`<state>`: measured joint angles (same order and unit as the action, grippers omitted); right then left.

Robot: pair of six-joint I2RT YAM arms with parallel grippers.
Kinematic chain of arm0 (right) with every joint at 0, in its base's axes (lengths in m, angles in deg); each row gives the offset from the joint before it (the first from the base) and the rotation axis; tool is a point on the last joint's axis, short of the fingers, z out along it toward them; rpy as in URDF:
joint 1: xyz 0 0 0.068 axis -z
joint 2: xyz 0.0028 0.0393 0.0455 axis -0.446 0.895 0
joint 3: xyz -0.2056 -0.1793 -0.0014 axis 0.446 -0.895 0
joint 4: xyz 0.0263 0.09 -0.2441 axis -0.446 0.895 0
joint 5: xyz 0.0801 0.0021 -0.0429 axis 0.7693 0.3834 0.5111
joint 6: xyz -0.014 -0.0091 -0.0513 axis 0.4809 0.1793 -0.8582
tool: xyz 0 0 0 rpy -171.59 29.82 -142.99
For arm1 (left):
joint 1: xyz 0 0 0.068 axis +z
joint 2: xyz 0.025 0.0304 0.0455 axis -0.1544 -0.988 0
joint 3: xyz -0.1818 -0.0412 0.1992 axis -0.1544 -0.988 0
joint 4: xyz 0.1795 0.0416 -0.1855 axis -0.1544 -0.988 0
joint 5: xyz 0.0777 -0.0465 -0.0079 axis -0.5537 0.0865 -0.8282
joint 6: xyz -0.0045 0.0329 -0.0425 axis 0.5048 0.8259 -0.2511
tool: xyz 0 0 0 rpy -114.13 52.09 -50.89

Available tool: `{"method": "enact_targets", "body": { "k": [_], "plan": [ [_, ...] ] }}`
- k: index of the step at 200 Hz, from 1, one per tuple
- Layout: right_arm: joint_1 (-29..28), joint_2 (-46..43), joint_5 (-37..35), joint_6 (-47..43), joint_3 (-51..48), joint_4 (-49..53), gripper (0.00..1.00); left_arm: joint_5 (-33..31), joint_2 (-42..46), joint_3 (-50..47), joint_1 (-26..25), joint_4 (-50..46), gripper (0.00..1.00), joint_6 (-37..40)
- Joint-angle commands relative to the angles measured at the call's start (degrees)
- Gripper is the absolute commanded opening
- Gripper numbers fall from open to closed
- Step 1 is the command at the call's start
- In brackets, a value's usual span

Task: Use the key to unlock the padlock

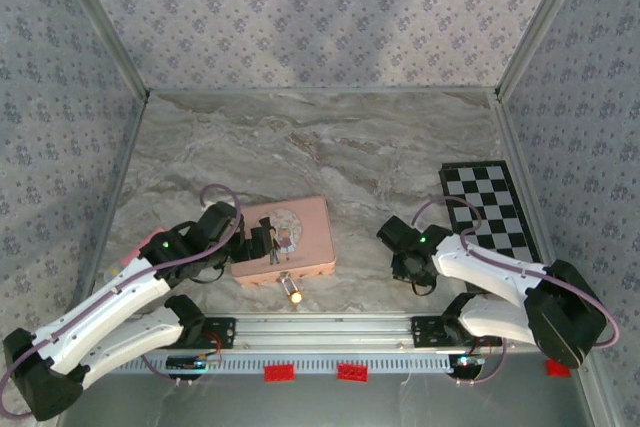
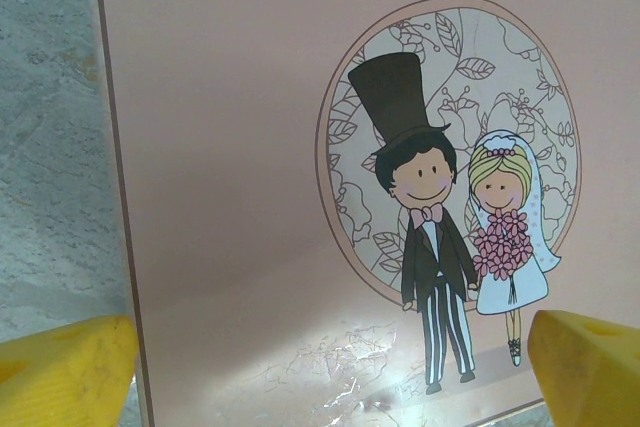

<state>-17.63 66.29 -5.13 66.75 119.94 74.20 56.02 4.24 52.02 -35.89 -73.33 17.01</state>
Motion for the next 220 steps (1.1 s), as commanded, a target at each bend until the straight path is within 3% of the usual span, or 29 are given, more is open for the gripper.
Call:
{"method": "enact_targets", "body": {
  "k": [1,108,220],
  "plan": [
    [-0.8,-1.4,-1.9,2.2,-0.4,3.0,0.33,-1.0,0.5,-0.7,-0.3,0.4,1.0,0.5],
    [-1.6,-0.6,-1.5,4.2,-2.0,1.3,0.32,-1.1,0.2,-0.9,-0.4,1.2,1.0,0.9],
    [-1.8,-1.8,-2.4,4.2,-1.2,1.8,0.13,-1.1,-1.1,-0.3,-0.3,2.1,1.0,1.5]
  ]
}}
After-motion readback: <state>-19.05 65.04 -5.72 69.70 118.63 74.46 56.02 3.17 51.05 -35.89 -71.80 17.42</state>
